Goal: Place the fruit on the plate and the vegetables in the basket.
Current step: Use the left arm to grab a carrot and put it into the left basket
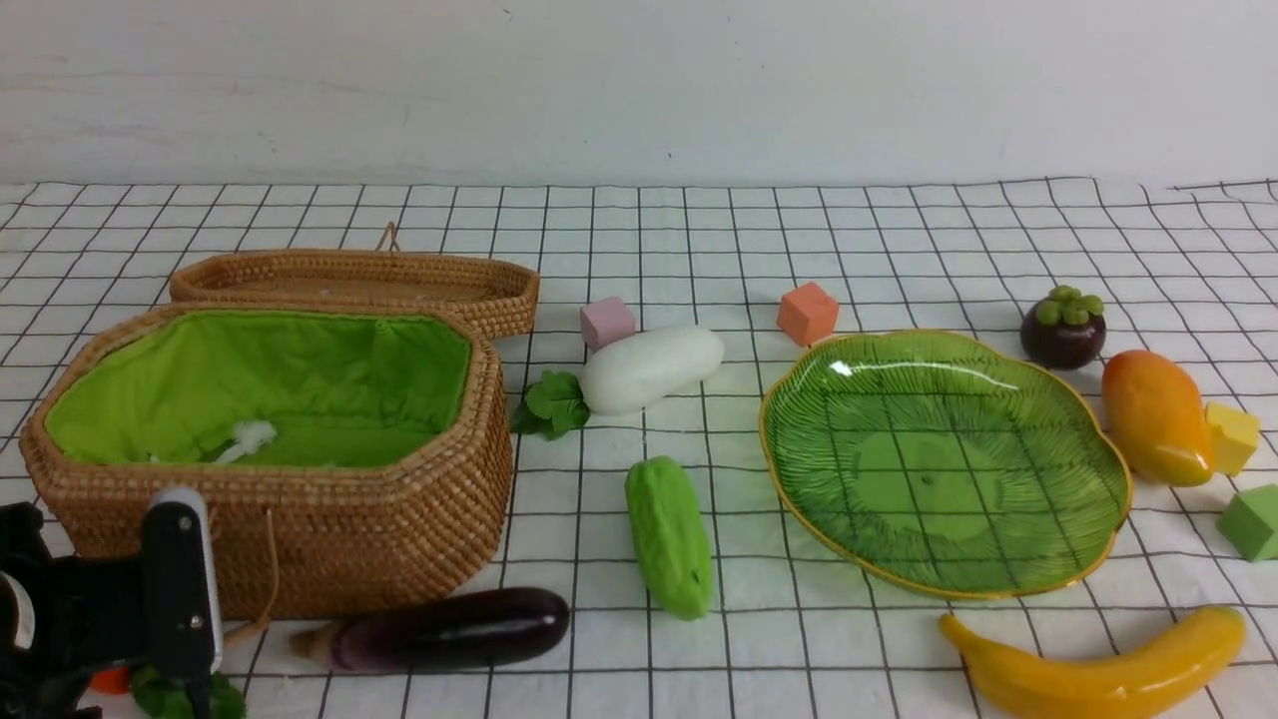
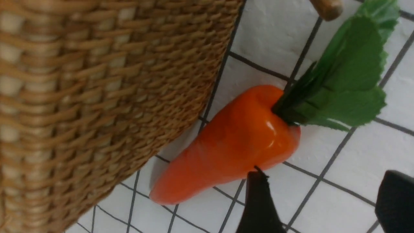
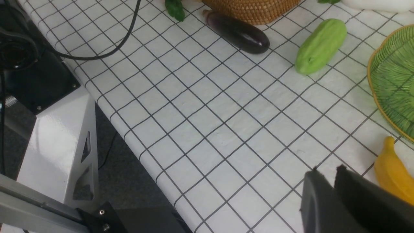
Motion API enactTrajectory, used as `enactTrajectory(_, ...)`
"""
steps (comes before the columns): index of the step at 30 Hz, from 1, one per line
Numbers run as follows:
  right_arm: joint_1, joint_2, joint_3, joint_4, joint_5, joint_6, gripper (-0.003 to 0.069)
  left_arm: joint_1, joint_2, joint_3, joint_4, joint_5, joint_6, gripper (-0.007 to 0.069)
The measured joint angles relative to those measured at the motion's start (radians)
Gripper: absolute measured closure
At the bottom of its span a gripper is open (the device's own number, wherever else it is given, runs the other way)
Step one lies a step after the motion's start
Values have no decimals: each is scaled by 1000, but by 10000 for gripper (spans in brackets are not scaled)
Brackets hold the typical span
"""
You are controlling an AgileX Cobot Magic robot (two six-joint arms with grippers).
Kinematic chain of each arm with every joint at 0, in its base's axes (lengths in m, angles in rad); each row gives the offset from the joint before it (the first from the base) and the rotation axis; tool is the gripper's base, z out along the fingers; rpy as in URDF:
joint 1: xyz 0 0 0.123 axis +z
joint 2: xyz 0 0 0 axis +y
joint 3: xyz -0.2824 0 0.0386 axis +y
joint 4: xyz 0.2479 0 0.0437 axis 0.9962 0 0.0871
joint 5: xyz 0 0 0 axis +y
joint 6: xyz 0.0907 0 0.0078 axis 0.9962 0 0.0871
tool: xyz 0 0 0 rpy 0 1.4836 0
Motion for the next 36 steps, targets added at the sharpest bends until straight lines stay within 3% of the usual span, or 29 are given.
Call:
enactTrajectory(10,0,0,0,30,0,0,559,90,68,1,146,-89,-33,166)
enactTrajectory(18,0,0,0,29,-29,0,559,90,87,1,161,-178,-32,166)
enactTrajectory(26,0,0,0,13,-51,0,559,90,141,1,165,-190,71,166)
enactTrajectory(36,0,0,0,11,-52,0,559,90,186,1,166,-168,88,166)
